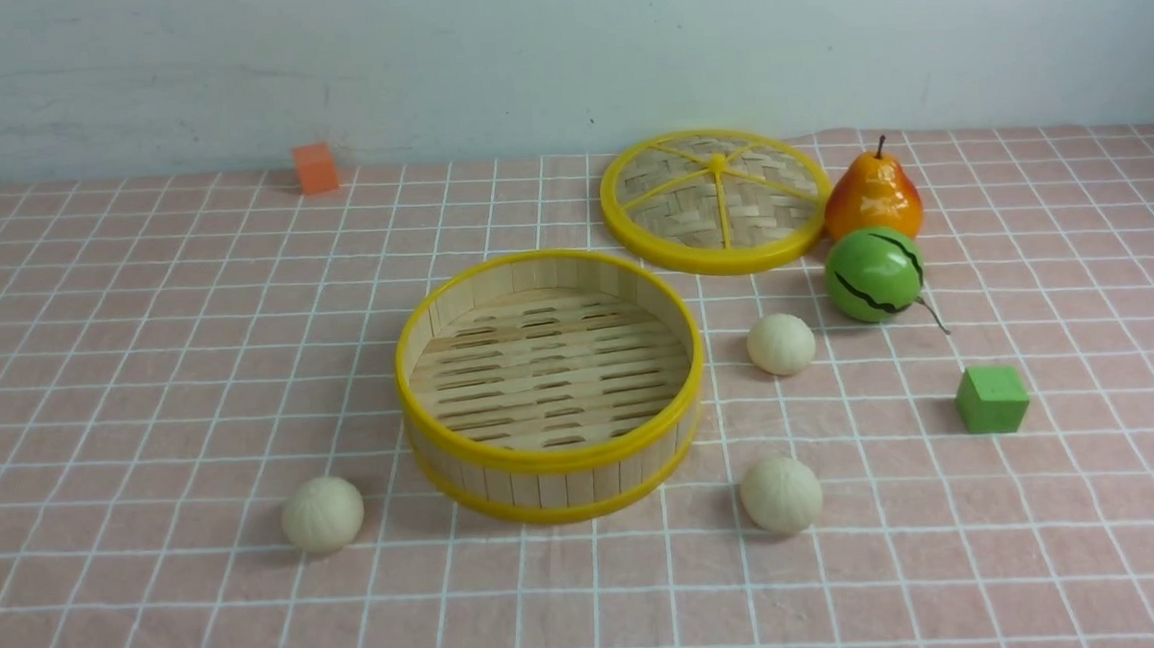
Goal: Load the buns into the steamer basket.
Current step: Use the left arm to grab a steamed stuffed bun, then use the left arm to put the steamed stuffed bun into the steamer, then use the right arm to grab a steamed stuffed bun, then use the right arm to put the steamed stuffed bun into the steamer, then use the right arm to grab a steamed stuffed bun, then use the right arm to put the steamed stuffed bun into the steamer
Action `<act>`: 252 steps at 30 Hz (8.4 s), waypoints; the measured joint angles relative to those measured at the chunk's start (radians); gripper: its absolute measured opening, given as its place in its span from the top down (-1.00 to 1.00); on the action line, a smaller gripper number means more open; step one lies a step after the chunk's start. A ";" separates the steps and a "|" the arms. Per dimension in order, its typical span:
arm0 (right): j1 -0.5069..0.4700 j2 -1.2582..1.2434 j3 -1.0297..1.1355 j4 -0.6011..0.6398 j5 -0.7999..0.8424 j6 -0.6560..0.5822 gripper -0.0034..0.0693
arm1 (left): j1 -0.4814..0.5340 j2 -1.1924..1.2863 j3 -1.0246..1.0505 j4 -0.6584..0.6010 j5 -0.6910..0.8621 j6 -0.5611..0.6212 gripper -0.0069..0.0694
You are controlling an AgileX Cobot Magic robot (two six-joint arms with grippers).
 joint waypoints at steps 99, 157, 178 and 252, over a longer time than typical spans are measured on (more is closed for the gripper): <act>0.475 1.309 -0.907 0.487 0.960 -0.527 0.07 | -0.327 1.798 -1.680 0.094 1.230 -0.028 -0.59; 0.645 2.202 -2.283 -0.054 1.250 -0.233 -0.95 | -0.327 0.511 -0.465 0.417 1.054 -0.379 0.85; 0.438 2.444 -2.285 -0.078 1.438 -0.037 -0.09 | -0.327 0.511 -0.465 0.422 1.050 -0.379 0.81; 0.686 2.367 -2.216 0.029 1.494 -0.295 0.44 | -0.327 0.511 -0.465 0.368 1.045 -0.379 0.71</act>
